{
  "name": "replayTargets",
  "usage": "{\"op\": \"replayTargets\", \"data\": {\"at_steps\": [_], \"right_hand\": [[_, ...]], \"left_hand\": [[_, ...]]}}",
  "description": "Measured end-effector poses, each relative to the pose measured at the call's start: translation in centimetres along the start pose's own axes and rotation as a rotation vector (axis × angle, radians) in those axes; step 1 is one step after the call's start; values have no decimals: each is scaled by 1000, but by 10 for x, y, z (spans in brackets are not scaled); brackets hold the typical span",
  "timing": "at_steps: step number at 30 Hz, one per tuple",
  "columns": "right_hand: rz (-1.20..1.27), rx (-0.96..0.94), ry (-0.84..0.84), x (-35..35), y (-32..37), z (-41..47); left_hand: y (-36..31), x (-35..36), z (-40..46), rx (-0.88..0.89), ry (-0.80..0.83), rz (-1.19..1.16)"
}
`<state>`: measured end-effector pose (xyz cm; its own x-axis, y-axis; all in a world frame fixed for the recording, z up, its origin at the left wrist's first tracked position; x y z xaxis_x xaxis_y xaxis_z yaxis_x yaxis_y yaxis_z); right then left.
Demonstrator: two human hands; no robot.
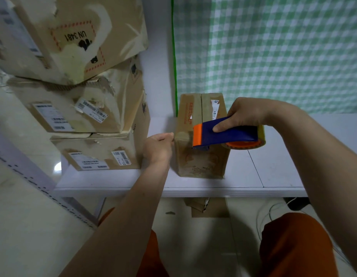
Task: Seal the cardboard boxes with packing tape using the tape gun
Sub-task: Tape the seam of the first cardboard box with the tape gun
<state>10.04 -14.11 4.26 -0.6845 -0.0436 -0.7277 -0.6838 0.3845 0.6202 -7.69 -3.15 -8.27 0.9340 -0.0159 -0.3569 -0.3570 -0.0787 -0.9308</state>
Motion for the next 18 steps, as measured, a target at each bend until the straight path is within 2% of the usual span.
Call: {"op": "replayTargets", "data": {"at_steps": [4, 7, 12, 18], "right_hand": [[7, 4, 16, 1, 1, 0], [-1, 4, 22, 2, 1, 1], [-5, 16, 22, 2, 1, 2], [0, 17, 15, 1, 1, 1]], "left_hand": [[2, 2, -3, 178, -62, 168], [6, 4, -3, 220, -51, 229], [8, 3, 10, 192, 8, 396], [13, 6, 24, 68, 238, 535]]}}
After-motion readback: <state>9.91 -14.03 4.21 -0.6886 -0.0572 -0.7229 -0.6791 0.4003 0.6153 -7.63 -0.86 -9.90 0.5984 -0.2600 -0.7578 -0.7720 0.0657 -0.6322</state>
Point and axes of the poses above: each hand's wrist, its own z-axis towards the middle knuckle, its own x-axis out of the palm, y = z × x, the point moved 4 cm from there along z, towards the middle knuckle, and after that the axes turned 12 degrees about z, right-handed, at the moved point
